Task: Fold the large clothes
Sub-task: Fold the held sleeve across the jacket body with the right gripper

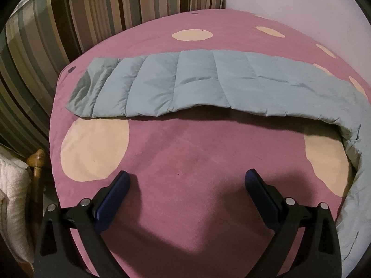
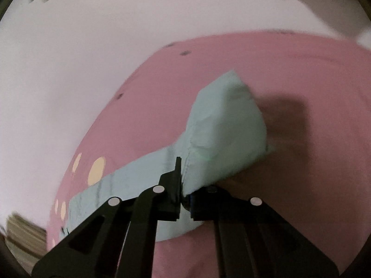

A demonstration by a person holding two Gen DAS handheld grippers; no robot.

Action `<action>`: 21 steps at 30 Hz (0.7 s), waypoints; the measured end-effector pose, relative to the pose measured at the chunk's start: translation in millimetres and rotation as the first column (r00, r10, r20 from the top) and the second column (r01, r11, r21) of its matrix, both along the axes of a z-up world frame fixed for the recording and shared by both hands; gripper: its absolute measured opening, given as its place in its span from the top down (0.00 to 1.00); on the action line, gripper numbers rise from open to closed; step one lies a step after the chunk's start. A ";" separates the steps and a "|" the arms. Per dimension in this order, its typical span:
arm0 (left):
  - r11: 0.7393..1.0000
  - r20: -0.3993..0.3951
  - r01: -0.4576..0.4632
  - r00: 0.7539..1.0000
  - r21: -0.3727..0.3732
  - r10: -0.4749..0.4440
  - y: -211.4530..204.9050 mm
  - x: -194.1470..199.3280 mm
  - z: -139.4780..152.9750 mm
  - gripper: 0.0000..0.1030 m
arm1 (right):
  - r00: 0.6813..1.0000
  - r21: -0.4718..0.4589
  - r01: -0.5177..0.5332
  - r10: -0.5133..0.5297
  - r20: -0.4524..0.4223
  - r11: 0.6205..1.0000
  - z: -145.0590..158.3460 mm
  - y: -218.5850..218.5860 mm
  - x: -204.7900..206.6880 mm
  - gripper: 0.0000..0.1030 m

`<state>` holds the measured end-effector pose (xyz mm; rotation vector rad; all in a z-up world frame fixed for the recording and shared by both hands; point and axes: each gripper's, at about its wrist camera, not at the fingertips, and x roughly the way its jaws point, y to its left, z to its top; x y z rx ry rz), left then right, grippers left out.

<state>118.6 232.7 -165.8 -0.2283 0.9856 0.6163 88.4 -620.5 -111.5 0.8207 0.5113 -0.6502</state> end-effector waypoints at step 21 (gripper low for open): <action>0.999 0.019 0.001 1.000 0.040 -0.001 -2.4 -1.0 -2.7 0.04 | 0.746 -0.220 -0.666 0.639 -0.190 0.713 51.0 296.5 216.6 0.95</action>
